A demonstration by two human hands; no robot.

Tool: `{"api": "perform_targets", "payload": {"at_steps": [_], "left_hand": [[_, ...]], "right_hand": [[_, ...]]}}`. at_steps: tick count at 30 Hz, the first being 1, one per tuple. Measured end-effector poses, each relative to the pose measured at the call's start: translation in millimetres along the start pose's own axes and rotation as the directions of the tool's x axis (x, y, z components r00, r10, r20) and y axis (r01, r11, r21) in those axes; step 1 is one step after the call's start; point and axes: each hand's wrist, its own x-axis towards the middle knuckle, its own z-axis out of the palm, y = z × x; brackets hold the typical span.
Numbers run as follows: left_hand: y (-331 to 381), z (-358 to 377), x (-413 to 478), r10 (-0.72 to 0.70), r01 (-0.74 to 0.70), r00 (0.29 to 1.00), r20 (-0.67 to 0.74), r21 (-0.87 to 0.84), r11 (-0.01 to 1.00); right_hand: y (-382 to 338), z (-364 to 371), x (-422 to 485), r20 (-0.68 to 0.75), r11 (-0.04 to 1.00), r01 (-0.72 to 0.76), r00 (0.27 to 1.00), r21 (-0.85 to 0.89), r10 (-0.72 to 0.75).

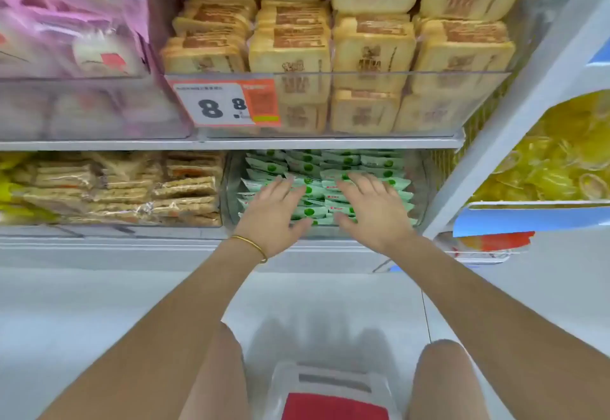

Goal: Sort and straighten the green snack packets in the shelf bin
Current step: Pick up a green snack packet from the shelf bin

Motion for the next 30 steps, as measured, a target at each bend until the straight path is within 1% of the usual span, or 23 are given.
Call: {"api": "perform_targets", "payload": {"at_steps": [1,4,7,10,13,17,19,23,26,29,30], "left_hand": [[-6,11,8,0.038,-0.035,0.997,-0.064,0.037,0.999],[-20,40,25,0.087,-0.062,0.976,-0.199,0.126,0.99],[-29,63,33,0.165,-0.097,0.916,-0.365,0.198,0.975],[-34,73,41,0.206,-0.088,0.853,-0.48,0.255,0.963],[-33,78,40,0.217,-0.071,0.82,-0.529,0.283,0.957],[-30,75,38,0.2,-0.066,0.848,-0.491,0.276,0.959],[-31,76,39,0.201,-0.052,0.833,-0.515,0.289,0.956],[-29,75,37,0.198,-0.048,0.84,-0.505,0.294,0.955],[-28,74,36,0.198,-0.049,0.836,-0.512,0.288,0.956],[-32,77,38,0.217,-0.065,0.814,-0.539,0.286,0.956],[-33,78,38,0.221,-0.07,0.804,-0.552,0.281,0.957]], "right_hand": [[1,13,8,-0.059,1.0,0.026,0.998,0.001,-0.026],[11,46,28,-0.228,0.996,0.067,0.971,-0.051,-0.077],[20,72,40,-0.389,0.987,0.09,0.911,-0.136,-0.136],[24,81,45,-0.483,0.978,0.099,0.857,-0.184,-0.178],[24,88,44,-0.541,0.977,0.104,0.819,-0.187,-0.191],[21,83,40,-0.492,0.981,0.122,0.851,-0.152,-0.182],[23,83,35,-0.533,0.98,0.162,0.822,-0.118,-0.2],[26,93,17,-0.618,0.95,0.312,0.75,0.019,-0.234],[29,101,13,-0.611,0.944,0.329,0.749,0.007,-0.257],[30,108,20,-0.637,0.946,0.318,0.717,-0.064,-0.284],[30,110,21,-0.648,0.946,0.319,0.708,-0.06,-0.28]]}}
